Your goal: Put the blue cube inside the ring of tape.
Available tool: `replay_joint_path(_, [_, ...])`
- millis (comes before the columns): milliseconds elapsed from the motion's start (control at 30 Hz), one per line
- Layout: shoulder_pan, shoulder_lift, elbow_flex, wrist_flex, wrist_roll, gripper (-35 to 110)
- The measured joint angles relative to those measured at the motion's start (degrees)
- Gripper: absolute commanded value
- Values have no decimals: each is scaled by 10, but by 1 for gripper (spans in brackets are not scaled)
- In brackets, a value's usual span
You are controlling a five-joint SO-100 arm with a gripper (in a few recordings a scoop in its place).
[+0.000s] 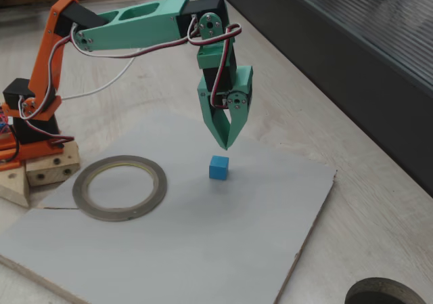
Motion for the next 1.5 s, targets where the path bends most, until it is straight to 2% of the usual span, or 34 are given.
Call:
replay_joint_path(200, [0, 0, 0, 2, 0, 3])
replay_joint_path(533, [0, -2, 0, 7, 6, 42])
replay_joint_path(733, [0, -2, 0, 91, 6, 55])
replay_joint_path(867, [0, -2, 0, 131, 6, 56])
replay_joint_path(1500, [0, -2, 0, 142, 2, 56])
